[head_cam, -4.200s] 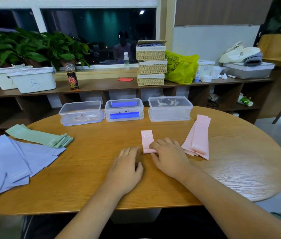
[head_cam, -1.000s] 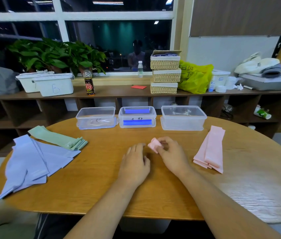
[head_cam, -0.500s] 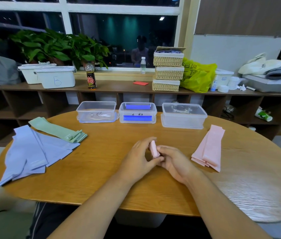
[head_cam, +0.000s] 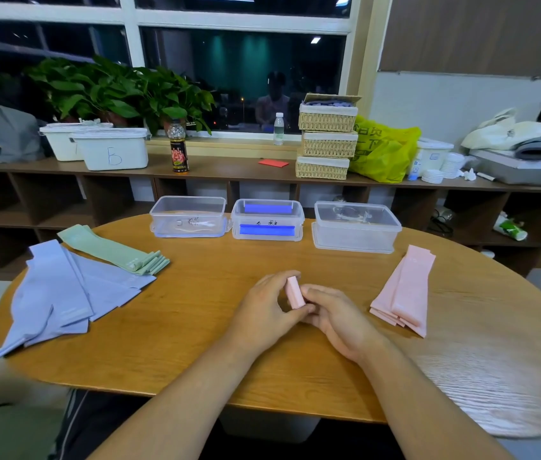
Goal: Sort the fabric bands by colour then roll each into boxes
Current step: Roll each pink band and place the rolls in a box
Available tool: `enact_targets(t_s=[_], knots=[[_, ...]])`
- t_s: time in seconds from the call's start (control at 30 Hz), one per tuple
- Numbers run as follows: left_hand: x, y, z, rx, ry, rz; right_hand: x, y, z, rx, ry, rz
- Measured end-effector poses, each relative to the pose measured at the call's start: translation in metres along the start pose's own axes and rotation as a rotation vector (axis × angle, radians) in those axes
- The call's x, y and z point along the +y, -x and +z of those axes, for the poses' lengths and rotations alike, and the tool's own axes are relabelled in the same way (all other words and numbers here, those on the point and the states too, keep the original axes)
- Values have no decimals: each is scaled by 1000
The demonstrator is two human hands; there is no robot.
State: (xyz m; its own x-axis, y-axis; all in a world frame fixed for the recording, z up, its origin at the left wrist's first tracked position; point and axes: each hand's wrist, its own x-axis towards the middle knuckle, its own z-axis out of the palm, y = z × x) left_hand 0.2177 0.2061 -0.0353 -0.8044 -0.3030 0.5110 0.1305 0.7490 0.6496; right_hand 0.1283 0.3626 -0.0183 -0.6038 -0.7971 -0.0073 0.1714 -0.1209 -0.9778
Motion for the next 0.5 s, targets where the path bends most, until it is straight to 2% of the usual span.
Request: enact_targets(t_s=[0.17, 0.37, 0.5], knots=[[-2, 0, 0, 25, -31, -28, 4, -1, 4, 48, -35, -25], [-4, 0, 1, -2, -88, 12, 9, -1, 7, 34, 156, -130], [-7, -1, 2, -39, -80, -4, 10, -2, 8, 98, 142, -139]])
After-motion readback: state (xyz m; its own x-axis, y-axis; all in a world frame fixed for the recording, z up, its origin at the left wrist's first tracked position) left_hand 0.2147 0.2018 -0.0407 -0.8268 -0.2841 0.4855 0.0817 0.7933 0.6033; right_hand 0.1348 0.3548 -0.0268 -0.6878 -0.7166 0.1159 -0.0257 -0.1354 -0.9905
